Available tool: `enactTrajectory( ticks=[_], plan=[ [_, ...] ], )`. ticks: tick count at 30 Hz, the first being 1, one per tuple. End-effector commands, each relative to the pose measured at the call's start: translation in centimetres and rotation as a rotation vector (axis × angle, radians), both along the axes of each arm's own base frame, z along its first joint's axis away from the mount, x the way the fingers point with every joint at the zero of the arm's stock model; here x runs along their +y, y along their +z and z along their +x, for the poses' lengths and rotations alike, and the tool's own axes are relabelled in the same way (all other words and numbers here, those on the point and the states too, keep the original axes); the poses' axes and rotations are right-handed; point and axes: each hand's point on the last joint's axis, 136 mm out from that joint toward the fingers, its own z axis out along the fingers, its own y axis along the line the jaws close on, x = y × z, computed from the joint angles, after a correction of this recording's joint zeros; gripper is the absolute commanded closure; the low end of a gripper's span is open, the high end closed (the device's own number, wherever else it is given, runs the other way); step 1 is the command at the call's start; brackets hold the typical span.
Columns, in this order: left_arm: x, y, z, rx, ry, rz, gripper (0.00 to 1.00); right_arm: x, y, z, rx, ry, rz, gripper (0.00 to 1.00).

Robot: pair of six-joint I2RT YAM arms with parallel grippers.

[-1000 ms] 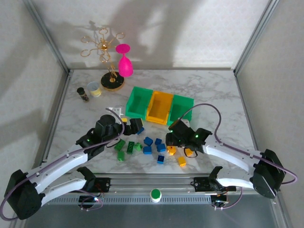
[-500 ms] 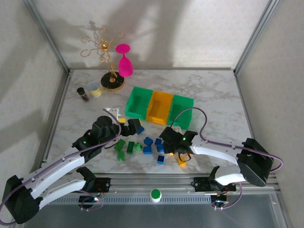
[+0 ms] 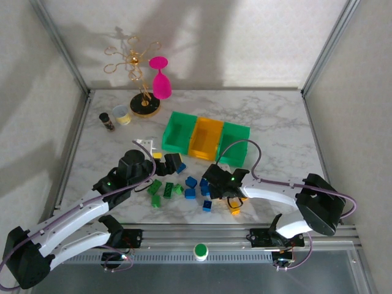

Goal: Sort the legos into containers by color
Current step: Pick up the lego from the bottom-center of the table.

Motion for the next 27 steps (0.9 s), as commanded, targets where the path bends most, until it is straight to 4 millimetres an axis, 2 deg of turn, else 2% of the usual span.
enactTrajectory(
  ticks=[1,10,14,27],
  plan=[
    [0.2,-0.5,-0.3,0.007,0.004,0.008,0.01,-0.3,-1.1,-0.8,0.035,0.032,-0.039,0.45],
    [0.2,-0.2,-0.3,0.003,0.002,0.007,0.01,-0.7,-1.1,-0.9,0.032,0.028,-0.047,0.38],
    [0.2,-0.1,-0.3,0.002,0.0,0.009,0.01,-1.0,-1.3,-1.0,0.034,0.028,-0.056,0.38],
    [0.2,0.7,-0.2,-0.018,0.002,-0.002,0.01,-0.7,-0.5,-0.3,0.007,0.024,-0.061,0.55]
  ],
)
